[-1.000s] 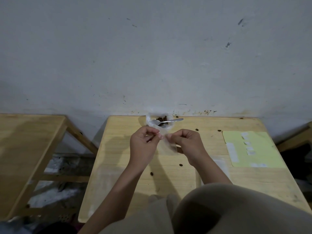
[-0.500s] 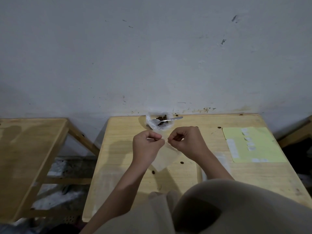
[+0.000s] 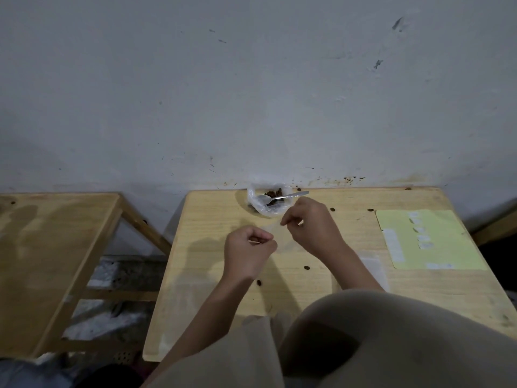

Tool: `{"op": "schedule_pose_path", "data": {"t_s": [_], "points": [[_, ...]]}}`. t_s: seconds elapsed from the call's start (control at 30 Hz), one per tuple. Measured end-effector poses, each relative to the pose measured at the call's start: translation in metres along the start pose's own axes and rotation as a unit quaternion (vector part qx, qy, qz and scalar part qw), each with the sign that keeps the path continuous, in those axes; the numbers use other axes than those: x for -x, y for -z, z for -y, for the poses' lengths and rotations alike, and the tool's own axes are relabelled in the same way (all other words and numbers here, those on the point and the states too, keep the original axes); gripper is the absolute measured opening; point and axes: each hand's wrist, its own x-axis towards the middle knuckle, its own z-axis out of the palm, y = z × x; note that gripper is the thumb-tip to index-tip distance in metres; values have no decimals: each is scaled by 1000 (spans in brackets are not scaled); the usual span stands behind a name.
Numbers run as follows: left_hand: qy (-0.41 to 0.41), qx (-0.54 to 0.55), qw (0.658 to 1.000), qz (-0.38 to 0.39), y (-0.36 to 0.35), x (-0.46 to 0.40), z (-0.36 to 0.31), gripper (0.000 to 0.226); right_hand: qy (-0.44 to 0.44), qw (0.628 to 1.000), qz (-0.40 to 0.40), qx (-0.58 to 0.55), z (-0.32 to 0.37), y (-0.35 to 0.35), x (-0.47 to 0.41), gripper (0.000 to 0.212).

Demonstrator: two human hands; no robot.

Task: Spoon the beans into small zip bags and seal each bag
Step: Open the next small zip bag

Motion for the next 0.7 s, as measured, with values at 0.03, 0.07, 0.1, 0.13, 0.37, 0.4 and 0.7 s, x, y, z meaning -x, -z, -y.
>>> {"op": "schedule_pose_path", "data": {"t_s": [0.03, 0.07, 0.1, 0.13, 0.37, 0.4, 0.7], "points": [[-6, 8, 1000, -11, 1, -3, -1, 14, -2, 999, 28, 16, 1, -1, 1, 27], [-13, 18, 1000, -19, 2, -5, -2, 13, -8, 998, 53, 27, 3, -3, 2, 29], [-21, 29, 999, -21, 3, -6, -4, 13, -19, 997, 68, 21, 5, -4, 3, 29], [-30, 40, 999, -17, 2, -6, -5, 13, -33, 997, 74, 4, 7, -3, 3, 25], [-74, 2, 997, -21, 12, -9, 17, 62, -145, 977, 41, -150, 8, 18, 2, 18], [-61, -30, 997, -19, 17, -12, 26, 74, -156, 973, 41, -163, 7, 22, 2, 19], [41, 165, 985, 21, 34, -27, 60, 26, -186, 958, 45, -213, 5, 41, 0, 28]]}}
